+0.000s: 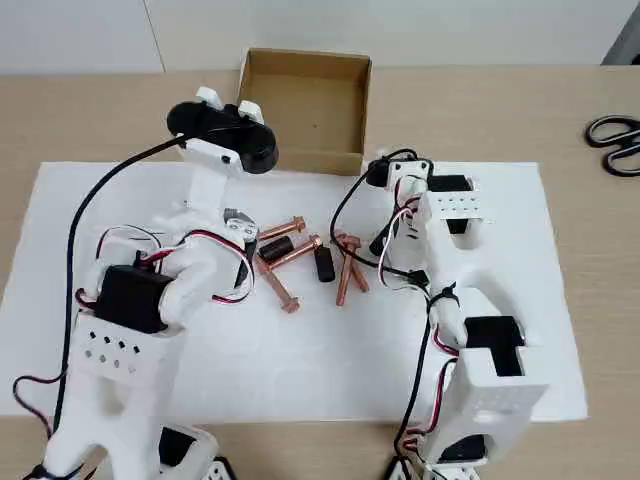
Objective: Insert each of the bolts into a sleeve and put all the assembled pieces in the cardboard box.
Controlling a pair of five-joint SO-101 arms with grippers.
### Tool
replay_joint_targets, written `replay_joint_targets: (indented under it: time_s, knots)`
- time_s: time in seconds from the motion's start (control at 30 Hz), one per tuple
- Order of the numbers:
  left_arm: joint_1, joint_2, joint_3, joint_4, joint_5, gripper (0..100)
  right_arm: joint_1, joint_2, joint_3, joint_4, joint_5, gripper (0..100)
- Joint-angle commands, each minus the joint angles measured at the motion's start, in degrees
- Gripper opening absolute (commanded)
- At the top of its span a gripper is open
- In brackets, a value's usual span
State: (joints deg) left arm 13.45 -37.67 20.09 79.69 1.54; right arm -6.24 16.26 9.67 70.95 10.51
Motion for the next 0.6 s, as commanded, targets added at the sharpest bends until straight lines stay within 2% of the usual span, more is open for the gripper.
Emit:
replay_joint_targets:
  time_s: [0.0,0.3,0.47,0.57]
  knots:
    - [0.4,0.0,-2.4,-1.3,0.4,1,-1.0,0.8,-2.1,-2.9,0.4,18.8]
    - [0.4,0.0,-1.2,-1.3,0.3,1,-3.7,6.5,-2.0,-2.2,0.5,18.0]
    - [0.4,-0.1,1.0,-1.3,0.3,1,-2.0,7.5,-2.0,0.7,0.5,0.5]
    - [0.4,-0.1,0.9,-1.8,0.3,1,-0.3,7.4,-2.1,3.1,0.5,1.4]
